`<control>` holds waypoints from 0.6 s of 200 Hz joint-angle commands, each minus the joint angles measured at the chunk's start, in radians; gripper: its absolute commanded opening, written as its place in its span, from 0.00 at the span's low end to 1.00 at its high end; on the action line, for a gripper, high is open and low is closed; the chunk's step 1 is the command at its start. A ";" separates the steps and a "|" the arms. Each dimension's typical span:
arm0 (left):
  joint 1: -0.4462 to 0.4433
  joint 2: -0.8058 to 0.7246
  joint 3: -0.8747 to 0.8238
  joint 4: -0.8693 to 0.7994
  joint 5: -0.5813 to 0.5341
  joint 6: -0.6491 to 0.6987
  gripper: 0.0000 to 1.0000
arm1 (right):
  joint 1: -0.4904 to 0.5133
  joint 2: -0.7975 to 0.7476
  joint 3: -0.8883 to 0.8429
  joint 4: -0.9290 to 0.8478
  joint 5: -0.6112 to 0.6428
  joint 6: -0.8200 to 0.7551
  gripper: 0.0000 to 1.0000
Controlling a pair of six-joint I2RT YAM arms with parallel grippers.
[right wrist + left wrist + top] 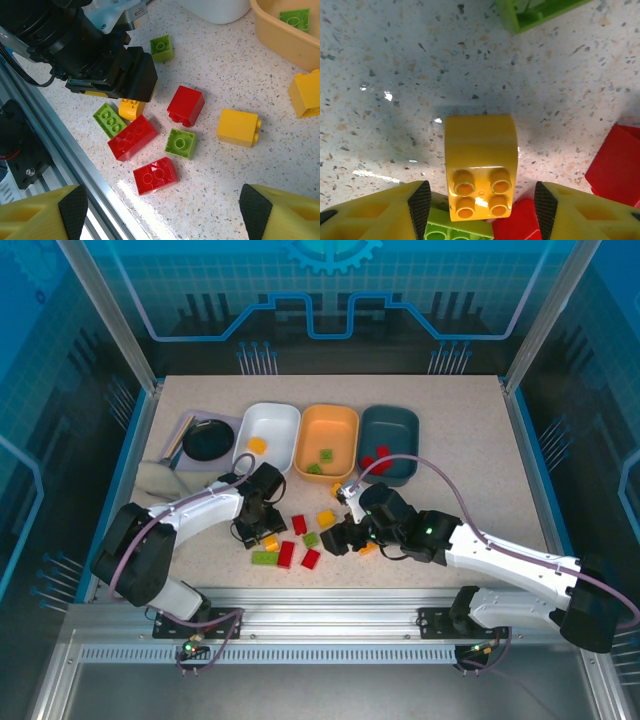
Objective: Sort the legos into containers by color
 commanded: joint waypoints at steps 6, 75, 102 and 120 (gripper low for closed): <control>0.006 0.010 -0.021 0.002 -0.019 0.016 0.59 | 0.010 0.001 0.002 0.009 0.018 0.018 0.82; 0.002 0.095 0.003 0.062 -0.025 0.048 0.40 | -0.002 0.021 0.012 0.003 0.026 0.036 0.82; -0.001 0.089 0.031 0.057 -0.035 0.055 0.33 | -0.008 0.018 0.012 -0.002 0.031 0.041 0.83; -0.001 0.051 0.087 0.002 -0.072 0.073 0.33 | -0.019 0.005 0.024 -0.007 0.040 0.041 0.82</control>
